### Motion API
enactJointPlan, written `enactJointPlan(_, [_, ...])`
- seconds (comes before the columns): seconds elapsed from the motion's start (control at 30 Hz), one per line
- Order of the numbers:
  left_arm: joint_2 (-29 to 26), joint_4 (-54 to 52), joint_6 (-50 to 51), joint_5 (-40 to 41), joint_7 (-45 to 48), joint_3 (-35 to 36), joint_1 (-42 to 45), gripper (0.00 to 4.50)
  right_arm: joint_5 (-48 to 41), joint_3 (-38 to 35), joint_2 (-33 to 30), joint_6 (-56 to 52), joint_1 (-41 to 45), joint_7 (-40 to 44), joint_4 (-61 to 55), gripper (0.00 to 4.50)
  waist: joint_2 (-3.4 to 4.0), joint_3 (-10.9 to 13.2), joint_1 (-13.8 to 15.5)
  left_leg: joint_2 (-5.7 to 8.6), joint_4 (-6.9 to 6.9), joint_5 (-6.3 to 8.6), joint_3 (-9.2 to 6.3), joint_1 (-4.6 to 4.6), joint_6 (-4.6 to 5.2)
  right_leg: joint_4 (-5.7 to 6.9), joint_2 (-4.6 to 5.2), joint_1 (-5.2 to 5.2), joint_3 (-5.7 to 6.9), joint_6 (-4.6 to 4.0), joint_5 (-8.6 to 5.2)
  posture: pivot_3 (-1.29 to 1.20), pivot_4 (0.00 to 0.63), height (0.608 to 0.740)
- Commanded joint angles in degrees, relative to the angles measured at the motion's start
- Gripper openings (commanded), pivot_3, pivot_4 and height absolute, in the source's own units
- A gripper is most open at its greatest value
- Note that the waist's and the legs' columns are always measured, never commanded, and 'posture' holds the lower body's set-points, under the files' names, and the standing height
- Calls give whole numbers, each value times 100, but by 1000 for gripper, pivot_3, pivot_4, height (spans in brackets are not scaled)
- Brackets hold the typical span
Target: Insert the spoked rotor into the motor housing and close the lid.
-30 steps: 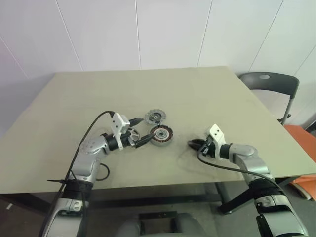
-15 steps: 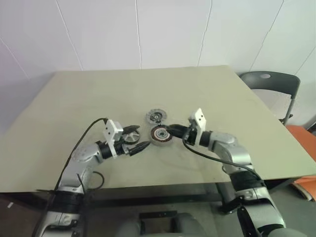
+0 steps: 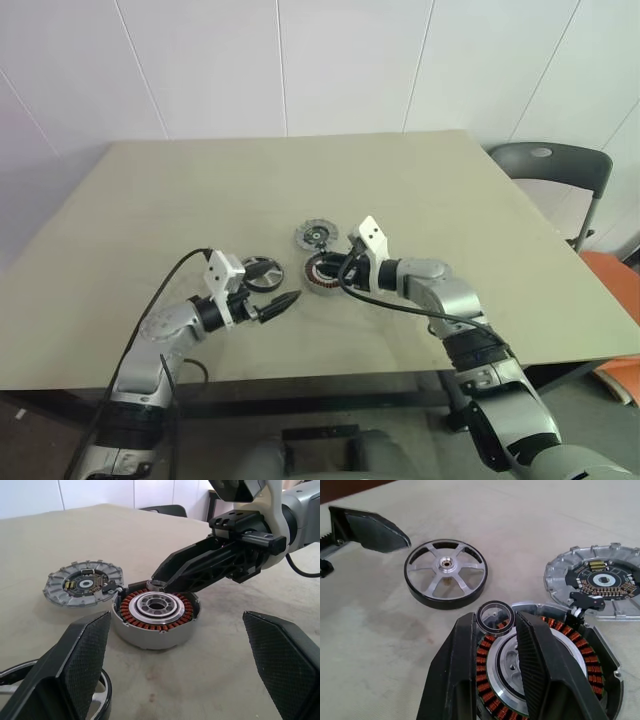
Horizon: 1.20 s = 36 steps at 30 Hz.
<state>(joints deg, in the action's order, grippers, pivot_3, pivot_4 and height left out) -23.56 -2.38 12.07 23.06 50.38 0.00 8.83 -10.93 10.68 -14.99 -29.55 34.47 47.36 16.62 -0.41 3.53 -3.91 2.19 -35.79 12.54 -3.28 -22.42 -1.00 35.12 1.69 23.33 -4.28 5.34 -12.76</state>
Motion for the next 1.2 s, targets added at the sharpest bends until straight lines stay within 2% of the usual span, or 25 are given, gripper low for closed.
enactJointPlan(0.03, [-36, -222, -4, 81, -49, 109, 27, 4500, 172, 79, -104, -36, 251, -79, -80, 752, 0, 0, -3, 0, 0, 0, 1, 0, 0, 0, 0, 0, 0, 0, 0, 0, 0, 740])
enactJointPlan(0.57, [-18, -237, 30, 123, -74, 82, 30, 4500, 510, 430, -270, -632, 519, -164, -316, 752, 0, 0, -3, 1, 0, -7, 1, 0, 12, 0, -6, 0, 0, 0, 0, 0, 0, 740])
enactJointPlan(1.2, [101, -289, 1, 146, -150, 78, 14, 4500, 693, 584, -245, -678, 534, -316, -218, 752, 0, 0, -3, 1, 0, -9, 2, 0, 14, 0, -8, 0, 0, 0, 0, 0, 0, 740])
